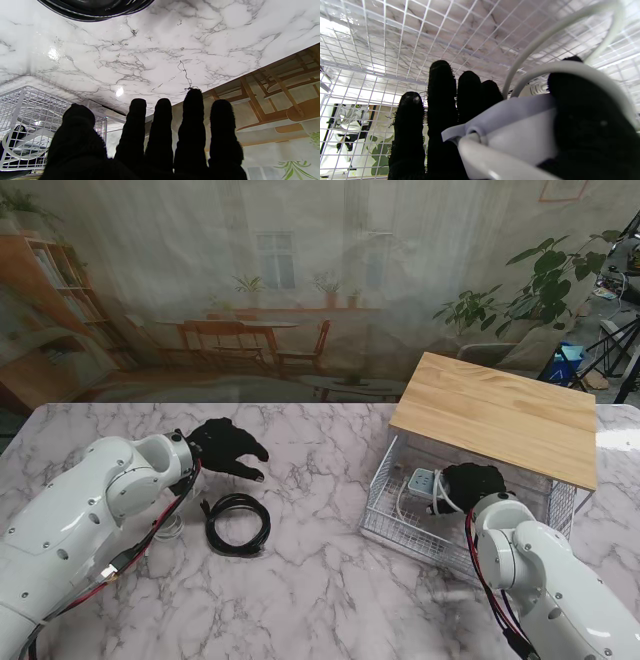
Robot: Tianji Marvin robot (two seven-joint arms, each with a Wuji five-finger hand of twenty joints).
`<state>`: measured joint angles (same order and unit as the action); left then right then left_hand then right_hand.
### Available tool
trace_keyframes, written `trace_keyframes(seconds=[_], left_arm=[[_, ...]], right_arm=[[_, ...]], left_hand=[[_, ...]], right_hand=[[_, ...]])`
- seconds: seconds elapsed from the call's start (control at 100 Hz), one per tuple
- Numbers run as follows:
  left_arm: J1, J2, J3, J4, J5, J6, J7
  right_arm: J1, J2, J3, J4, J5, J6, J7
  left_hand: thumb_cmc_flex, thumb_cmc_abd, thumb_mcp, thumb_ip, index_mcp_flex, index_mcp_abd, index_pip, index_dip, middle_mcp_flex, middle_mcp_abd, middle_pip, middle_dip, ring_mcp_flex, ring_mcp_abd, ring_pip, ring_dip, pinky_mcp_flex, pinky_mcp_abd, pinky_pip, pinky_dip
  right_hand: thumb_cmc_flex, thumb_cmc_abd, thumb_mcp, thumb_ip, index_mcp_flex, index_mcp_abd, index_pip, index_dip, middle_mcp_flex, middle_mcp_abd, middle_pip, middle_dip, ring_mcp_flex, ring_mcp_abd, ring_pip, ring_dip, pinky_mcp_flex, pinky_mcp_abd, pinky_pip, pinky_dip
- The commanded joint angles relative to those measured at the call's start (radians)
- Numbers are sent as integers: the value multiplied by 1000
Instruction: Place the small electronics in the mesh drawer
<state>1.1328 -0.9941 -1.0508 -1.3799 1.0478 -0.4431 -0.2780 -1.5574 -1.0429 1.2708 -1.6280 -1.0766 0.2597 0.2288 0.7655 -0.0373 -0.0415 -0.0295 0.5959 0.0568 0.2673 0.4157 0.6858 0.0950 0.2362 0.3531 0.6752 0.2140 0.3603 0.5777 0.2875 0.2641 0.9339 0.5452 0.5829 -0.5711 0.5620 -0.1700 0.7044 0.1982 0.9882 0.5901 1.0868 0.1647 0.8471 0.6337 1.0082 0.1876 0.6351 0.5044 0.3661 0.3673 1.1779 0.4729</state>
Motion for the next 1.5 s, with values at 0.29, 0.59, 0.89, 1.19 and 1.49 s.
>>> trace_keyframes(seconds=[0.29,0.59,0.89,1.19,1.49], left_arm=[[-6,1,14,11,-3,6,-15],[-11,2,23,16,-4,7,-19],[-20,1,32,25,-5,2,-12],[-20,2,32,25,4,-3,-12],[-17,2,32,27,7,-3,-7]], right_arm=[[37,9,-37,31,-95,24,35],[55,8,-82,54,-177,87,23],[76,8,-108,72,-180,116,22],[96,12,-140,71,-246,160,112],[103,14,-131,36,-193,172,191]], left_hand=[[10,50,16,21,-12,3,-5,-6,-7,-3,1,9,-7,-3,-10,-2,-18,15,8,10],[11,50,17,21,-14,3,-7,-6,-6,0,1,10,-5,-3,-10,-3,-20,16,4,9],[11,52,16,21,-15,4,-8,-7,-3,-3,2,10,-6,-1,-11,-4,-19,16,5,9],[13,55,17,21,-17,4,-9,-7,-1,-4,3,11,-5,-4,-10,-4,-18,17,5,10],[17,59,17,21,-18,5,-9,-8,0,-6,4,11,-5,-3,-10,-4,-18,16,5,10]], right_hand=[[-178,173,161,97,-202,-110,-415,-21,-517,13,-232,-172,-327,-9,-207,-77,-117,-41,-69,3],[-379,191,16,71,-396,1,-544,6,-797,64,-107,-138,-473,-16,-5,46,-154,-3,65,201],[-174,75,673,462,-527,2,-480,124,-881,43,-38,-62,-513,-36,69,99,-173,8,120,319],[-19,536,-236,142,-432,5,-554,92,-830,63,-116,-94,-521,-12,33,84,-194,31,100,315],[-301,199,659,421,-422,-3,-583,96,-810,66,-225,-198,-509,35,-220,-76,-231,118,-57,207]])
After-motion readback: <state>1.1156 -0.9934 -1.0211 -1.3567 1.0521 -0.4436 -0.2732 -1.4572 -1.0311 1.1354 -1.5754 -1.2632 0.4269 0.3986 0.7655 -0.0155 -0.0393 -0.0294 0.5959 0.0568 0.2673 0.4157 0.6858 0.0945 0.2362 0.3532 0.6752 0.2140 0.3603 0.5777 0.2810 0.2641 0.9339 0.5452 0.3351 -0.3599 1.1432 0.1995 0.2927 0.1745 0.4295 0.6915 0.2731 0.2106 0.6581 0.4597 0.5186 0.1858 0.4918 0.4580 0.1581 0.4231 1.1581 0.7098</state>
